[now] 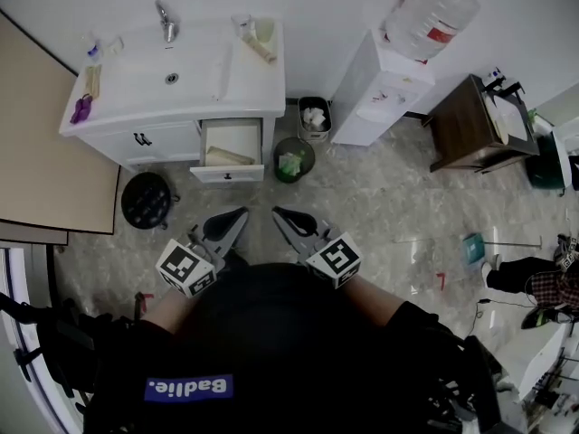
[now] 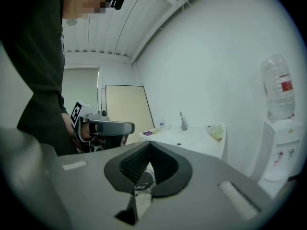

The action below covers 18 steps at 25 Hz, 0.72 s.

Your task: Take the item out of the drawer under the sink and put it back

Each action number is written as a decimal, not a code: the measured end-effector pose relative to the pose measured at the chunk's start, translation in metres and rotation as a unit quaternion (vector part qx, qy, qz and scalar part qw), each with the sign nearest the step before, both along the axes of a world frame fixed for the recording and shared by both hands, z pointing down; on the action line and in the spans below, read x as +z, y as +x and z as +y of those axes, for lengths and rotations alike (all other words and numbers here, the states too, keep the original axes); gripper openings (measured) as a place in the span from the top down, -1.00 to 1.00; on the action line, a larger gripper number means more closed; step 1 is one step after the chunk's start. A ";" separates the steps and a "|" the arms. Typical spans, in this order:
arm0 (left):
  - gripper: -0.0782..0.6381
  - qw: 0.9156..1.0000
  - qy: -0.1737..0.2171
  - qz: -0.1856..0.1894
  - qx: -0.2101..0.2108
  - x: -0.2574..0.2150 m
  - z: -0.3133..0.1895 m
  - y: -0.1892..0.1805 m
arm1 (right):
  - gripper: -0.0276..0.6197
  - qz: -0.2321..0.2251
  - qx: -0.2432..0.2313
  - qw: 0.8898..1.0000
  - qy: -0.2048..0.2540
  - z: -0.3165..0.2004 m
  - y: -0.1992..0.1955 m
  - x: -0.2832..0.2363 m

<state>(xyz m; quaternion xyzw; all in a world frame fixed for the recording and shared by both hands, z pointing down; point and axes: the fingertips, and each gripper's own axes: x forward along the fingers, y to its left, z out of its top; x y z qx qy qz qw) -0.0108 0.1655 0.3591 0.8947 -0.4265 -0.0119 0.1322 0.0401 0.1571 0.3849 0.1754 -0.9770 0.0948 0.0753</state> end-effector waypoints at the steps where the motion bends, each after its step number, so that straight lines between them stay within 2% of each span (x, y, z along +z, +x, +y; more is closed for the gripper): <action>1: 0.76 1.000 0.002 -0.001 0.005 0.001 -0.008 -0.006 | 0.91 0.003 0.002 1.000 -0.001 -0.008 -0.006 0.002; 8: 0.76 0.999 0.006 0.010 0.045 0.007 -0.060 -0.053 | 0.91 0.021 0.026 0.999 -0.008 -0.055 -0.062 0.009; 12: 0.76 0.998 -0.004 -0.001 0.069 0.013 -0.084 -0.084 | 0.91 0.020 0.052 0.998 -0.020 -0.078 -0.092 0.013; 18: 0.76 0.998 -0.011 0.000 0.068 0.024 -0.109 -0.104 | 0.91 0.019 0.057 0.998 -0.027 -0.100 -0.112 0.017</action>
